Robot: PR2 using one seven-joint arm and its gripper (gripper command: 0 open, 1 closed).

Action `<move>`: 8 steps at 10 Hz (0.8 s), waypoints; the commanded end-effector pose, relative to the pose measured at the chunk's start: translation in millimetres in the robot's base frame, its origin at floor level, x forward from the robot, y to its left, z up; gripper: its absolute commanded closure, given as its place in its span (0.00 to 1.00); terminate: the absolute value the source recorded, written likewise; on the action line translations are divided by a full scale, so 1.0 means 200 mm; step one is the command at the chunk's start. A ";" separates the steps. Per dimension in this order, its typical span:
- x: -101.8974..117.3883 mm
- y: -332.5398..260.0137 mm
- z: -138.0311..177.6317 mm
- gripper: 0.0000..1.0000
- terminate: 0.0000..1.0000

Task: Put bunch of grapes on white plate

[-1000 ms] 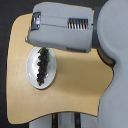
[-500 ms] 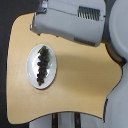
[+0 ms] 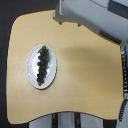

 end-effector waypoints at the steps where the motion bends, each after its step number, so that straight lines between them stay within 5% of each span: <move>1: -0.02 -0.71 0.06 0.00 0.00; 8: -0.14 -1.22 0.09 0.00 0.00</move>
